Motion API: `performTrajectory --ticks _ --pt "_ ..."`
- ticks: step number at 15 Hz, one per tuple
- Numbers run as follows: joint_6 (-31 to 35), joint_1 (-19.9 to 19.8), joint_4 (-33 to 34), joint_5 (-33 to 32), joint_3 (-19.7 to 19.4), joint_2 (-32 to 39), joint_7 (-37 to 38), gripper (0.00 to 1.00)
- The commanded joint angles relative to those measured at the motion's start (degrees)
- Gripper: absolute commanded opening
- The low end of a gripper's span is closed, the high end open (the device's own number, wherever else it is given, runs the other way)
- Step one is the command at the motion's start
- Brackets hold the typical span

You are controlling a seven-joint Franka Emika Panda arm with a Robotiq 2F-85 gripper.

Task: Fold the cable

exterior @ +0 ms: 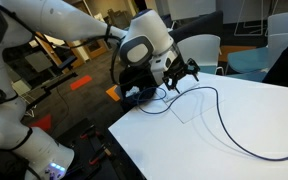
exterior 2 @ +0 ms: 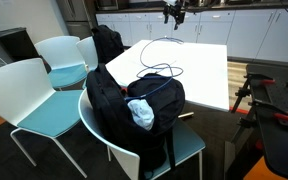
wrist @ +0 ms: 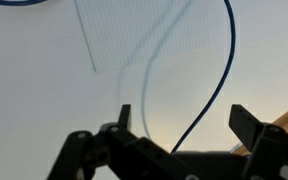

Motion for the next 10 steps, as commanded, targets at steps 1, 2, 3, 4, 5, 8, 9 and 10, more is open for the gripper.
performTrajectory --ticks 1,2,3,4,5,8,9,10 --pt "5.13 -0.48 6.81 4.28 -0.6 8.63 5.79 1.0" --pt "5.92 -0.96 8.11 5.41 -0.41 10.61 6.63 1.0" --pt "6.51 -1.52 9.41 6.67 -0.11 12.5 7.47 1.0" --pt "7.16 -1.99 10.48 7.79 0.06 14.07 8.41 1.0" --pt "7.8 -2.49 11.49 8.92 0.32 15.48 9.08 1.0" --pt "8.76 -4.45 14.29 12.09 1.1 19.29 10.76 1.0" --pt "9.02 -4.97 14.96 12.92 1.26 20.17 11.01 1.0" --pt "9.49 -5.33 15.51 13.51 1.15 21.08 11.77 1.0"
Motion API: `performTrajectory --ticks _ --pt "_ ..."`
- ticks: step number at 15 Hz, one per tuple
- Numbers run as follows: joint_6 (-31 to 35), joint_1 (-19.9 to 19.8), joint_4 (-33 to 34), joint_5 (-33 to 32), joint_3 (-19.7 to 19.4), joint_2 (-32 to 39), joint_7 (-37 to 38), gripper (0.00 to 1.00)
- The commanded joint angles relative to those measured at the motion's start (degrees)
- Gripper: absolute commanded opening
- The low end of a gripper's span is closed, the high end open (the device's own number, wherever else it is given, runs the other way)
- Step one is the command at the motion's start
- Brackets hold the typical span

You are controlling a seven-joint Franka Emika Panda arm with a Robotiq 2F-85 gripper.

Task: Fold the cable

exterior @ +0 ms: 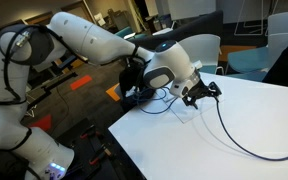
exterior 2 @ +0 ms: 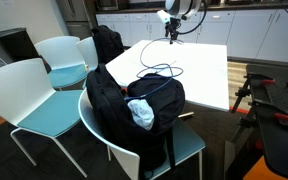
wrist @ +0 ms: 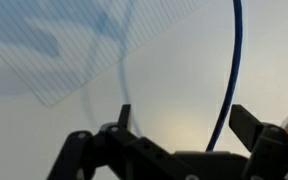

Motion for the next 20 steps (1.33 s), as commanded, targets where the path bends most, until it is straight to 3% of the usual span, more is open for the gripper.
performTrajectory --ticks 1,3,4,6,9,14,16,20 --pt "1.95 -2.35 3.8 3.07 1.27 3.62 2.45 1.0" --pt "2.09 -3.09 4.85 3.87 1.46 4.96 3.06 1.0" --pt "2.09 -3.49 5.22 4.24 1.86 5.43 2.73 0.75" --pt "1.72 -3.79 5.33 4.39 2.13 5.63 2.42 0.66" --pt "1.64 -3.76 2.89 4.47 2.66 3.21 1.49 0.42" --pt "1.67 -3.48 -5.79 4.48 5.0 -6.52 -2.83 0.03" --pt "0.73 -1.86 -10.38 3.45 4.5 -11.61 -4.26 0.0" --pt "-1.72 -1.73 -17.44 4.31 9.07 -20.77 -14.29 0.02"
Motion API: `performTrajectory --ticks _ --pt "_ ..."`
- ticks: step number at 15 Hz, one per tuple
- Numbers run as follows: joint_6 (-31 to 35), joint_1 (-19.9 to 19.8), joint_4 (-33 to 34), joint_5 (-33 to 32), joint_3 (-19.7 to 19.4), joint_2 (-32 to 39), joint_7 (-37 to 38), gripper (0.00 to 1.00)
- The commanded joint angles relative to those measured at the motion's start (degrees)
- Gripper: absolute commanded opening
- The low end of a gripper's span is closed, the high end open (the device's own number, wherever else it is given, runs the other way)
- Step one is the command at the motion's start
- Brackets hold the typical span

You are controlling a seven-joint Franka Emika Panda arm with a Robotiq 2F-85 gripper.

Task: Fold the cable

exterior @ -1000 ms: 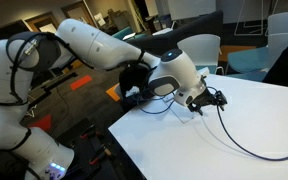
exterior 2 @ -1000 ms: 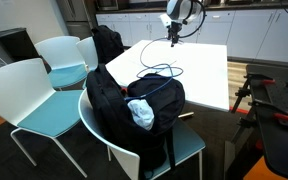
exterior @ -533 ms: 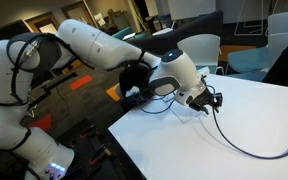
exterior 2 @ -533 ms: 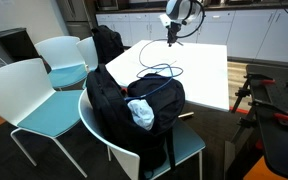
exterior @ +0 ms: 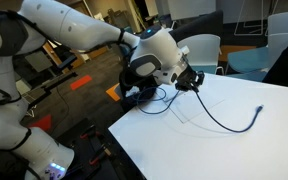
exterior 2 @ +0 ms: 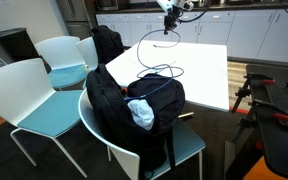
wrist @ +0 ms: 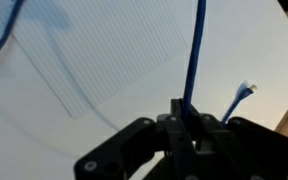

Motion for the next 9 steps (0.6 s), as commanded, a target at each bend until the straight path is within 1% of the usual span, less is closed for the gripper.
performTrajectory --ticks 1,5,6,9 --pt "-1.6 0.4 -9.66 2.04 4.67 -10.52 -9.75 0.02" --pt "-2.62 2.01 -13.32 6.36 10.07 -15.03 -20.06 0.02" --pt "-2.25 3.29 -14.47 7.05 10.9 -15.92 -22.25 0.02" --pt "-4.9 5.91 -16.32 9.43 12.91 -17.58 -29.24 0.02"
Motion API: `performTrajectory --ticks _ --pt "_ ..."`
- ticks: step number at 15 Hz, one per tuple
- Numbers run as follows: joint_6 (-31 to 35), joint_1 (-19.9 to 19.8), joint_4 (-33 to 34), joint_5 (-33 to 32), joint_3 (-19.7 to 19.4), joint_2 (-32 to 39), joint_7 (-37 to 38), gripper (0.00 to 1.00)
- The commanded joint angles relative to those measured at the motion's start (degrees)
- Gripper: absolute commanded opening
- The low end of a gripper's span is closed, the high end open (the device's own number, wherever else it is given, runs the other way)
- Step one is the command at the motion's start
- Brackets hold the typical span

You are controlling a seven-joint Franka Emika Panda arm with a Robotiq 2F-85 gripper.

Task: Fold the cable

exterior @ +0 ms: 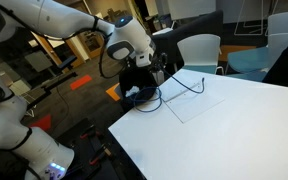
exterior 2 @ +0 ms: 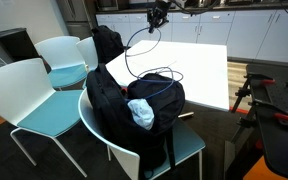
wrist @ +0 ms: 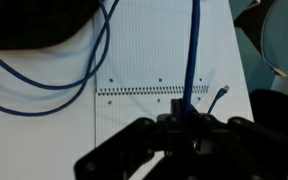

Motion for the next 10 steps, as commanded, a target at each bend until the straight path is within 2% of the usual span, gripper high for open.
performTrajectory --ticks 1,6,10 --pt "-5.01 3.3 -4.53 2.94 1.08 -4.54 -8.21 0.02" --pt "-14.93 7.97 -9.47 0.98 0.27 -8.94 -15.89 0.02" --pt "-25.18 10.5 -11.07 -4.81 -1.07 -10.32 -18.39 0.02"
